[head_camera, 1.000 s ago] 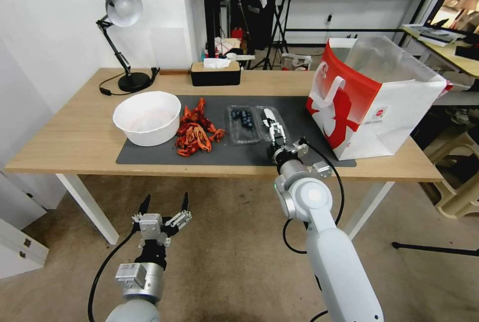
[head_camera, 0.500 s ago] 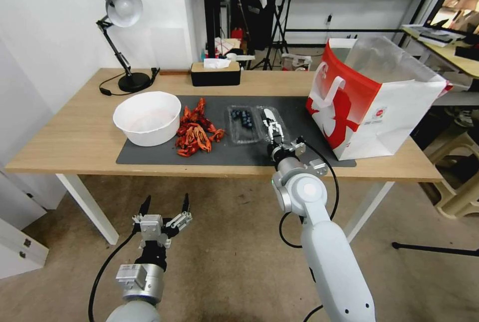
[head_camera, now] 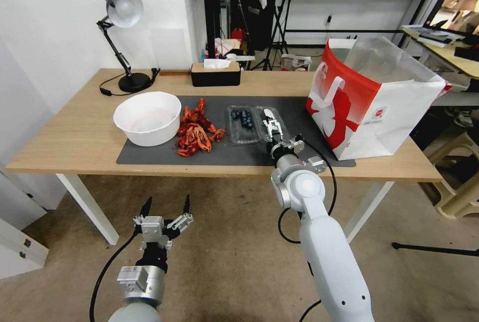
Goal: Close the takeout container lid, then place the container into the takeout bag.
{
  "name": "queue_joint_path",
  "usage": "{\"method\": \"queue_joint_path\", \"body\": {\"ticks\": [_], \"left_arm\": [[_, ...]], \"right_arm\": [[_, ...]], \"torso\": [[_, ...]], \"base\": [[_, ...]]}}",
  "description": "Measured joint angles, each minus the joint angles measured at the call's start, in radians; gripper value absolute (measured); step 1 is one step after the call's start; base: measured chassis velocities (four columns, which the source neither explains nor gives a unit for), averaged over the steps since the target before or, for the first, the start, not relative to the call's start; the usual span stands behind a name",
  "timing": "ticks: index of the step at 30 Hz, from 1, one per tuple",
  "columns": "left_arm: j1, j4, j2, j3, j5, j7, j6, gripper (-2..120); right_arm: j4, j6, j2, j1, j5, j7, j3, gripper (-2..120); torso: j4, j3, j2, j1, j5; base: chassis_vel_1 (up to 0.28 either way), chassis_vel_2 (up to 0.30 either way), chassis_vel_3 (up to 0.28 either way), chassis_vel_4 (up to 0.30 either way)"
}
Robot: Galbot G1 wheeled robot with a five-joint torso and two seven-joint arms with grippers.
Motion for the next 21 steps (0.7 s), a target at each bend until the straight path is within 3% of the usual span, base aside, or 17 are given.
{"method": "queue_joint_path", "body": {"ticks": [21], "left_arm": [[0.004, -0.001, 0.006, -0.003, 0.004, -0.004, -0.009, 100]], "right_arm": [[-0.011, 0.02, -0.011, 0.022, -0.062, -0.012, 0.04, 100]], "torso": [[-0.0002, 0.0, -0.001, 0.001, 0.0]], "base": [[0.0, 0.0, 0.0, 0.0]]}}
